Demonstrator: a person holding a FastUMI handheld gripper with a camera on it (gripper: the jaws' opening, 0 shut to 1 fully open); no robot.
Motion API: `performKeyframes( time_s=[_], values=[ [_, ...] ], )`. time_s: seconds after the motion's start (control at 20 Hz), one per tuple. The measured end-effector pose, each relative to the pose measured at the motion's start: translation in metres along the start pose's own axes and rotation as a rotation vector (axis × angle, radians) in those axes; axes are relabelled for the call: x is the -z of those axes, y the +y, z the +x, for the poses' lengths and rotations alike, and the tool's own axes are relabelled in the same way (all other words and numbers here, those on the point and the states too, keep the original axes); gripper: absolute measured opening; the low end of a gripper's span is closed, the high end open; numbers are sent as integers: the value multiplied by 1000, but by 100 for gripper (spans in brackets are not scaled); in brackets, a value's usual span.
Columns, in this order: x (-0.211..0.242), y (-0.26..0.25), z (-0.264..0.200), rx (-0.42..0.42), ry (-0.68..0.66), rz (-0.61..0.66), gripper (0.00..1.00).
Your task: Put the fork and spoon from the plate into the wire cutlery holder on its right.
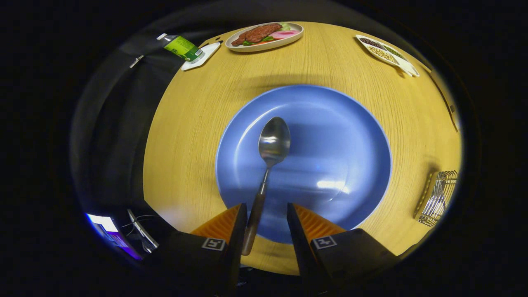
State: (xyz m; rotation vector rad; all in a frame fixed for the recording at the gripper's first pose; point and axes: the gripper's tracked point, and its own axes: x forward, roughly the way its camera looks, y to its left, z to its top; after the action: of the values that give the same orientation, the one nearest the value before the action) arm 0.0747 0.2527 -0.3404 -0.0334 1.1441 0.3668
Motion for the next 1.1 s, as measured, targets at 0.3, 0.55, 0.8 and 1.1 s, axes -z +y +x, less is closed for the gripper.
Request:
performKeyframes(
  time_s=[0.3, 0.55, 0.8, 1.1],
  values=[
    [8, -6, -1, 16, 36, 20, 18],
    [9, -8, 3, -50, 56, -2, 10],
    [3, -15, -11, -82, 40, -12, 7],
    [7, -28, -64, -118, -10, -27, 7]
  ],
)
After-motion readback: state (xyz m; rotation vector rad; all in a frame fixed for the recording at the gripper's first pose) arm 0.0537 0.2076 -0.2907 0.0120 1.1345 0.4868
